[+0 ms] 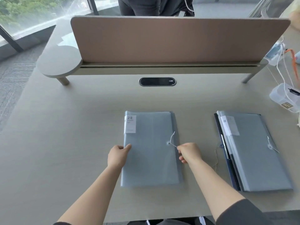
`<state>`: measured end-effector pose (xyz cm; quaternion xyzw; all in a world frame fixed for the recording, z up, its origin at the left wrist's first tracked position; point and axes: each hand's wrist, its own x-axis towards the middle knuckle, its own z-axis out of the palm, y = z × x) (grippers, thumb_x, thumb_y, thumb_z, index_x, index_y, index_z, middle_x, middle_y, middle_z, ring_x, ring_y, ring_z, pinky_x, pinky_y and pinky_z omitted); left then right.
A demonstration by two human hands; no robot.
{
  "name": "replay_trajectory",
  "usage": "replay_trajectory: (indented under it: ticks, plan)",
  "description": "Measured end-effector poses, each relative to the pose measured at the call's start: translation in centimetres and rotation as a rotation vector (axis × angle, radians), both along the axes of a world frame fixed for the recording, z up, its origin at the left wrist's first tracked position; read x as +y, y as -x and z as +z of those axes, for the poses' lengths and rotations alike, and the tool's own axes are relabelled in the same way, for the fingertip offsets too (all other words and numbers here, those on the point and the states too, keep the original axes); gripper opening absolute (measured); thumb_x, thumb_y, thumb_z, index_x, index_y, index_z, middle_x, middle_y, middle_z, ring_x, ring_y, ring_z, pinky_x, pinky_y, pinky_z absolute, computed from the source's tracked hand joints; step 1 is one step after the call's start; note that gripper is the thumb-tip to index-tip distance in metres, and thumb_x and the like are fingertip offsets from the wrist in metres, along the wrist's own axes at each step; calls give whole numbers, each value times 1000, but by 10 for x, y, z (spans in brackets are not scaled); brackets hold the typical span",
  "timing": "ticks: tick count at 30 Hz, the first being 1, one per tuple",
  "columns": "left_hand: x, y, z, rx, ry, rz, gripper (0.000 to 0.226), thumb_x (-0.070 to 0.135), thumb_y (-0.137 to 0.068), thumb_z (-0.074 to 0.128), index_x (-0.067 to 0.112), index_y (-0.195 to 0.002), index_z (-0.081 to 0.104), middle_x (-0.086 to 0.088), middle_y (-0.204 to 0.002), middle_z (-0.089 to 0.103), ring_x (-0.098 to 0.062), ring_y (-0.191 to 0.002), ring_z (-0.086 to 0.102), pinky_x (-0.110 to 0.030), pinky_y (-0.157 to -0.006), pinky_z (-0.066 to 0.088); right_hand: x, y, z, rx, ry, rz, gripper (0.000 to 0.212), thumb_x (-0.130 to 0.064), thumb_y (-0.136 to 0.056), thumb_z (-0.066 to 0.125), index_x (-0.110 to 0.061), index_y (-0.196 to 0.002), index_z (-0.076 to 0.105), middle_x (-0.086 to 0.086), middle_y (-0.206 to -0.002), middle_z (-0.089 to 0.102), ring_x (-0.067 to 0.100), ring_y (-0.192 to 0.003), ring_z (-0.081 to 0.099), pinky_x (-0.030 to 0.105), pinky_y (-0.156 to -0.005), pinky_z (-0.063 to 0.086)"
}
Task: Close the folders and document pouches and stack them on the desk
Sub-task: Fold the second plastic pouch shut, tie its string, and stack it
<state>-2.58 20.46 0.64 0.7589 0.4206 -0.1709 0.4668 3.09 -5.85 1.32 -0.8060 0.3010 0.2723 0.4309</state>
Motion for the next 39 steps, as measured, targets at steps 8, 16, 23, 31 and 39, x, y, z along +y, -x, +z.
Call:
replay_trajectory:
  ticks: [8,16,23,31,39]
  plan:
    - [6,4,1,-43,96,33,43,37,-86,71,13,-63,44,1,-57,41,-19,-51,36,-28,-51,29,3,10,-4,-9,-73,-70,10,-7,-84,62,-14,-79,57,7,-68,53,19,-48,47,25,-47,38]
    - [-4,-7,13,-168,261,91,32,33,-89,69,1,-88,72,-15,-86,72,-27,-76,64,-45,-80,56,-7,10,13,-184,-31,-95,22,-10,-86,59,-15,-66,55,-2,-54,48,18,-49,40,28,-50,33]
    - [-45,-32,41,-275,299,51,31,30,-89,70,0,-90,72,-20,-95,75,-26,-76,66,-49,-86,56,-52,-9,35,-303,-7,-90,15,-9,-88,58,-11,-73,56,-2,-60,47,18,-56,38,28,-52,28]
    - [-137,-46,67,-351,342,49,22,28,-89,70,7,-89,75,-12,-89,76,-24,-73,66,-37,-73,54,-143,-28,60,-392,-10,-84,18,-7,-85,58,-15,-69,57,-5,-62,50,17,-57,43,29,-54,30]
    - [-263,-49,84,-339,493,-36,10,9,-90,66,4,-91,75,-9,-81,76,-16,-64,70,-23,-58,55,-277,-44,63,-443,82,-82,12,-13,-86,59,-23,-89,65,-1,-91,70,25,-89,64,39,-82,49]
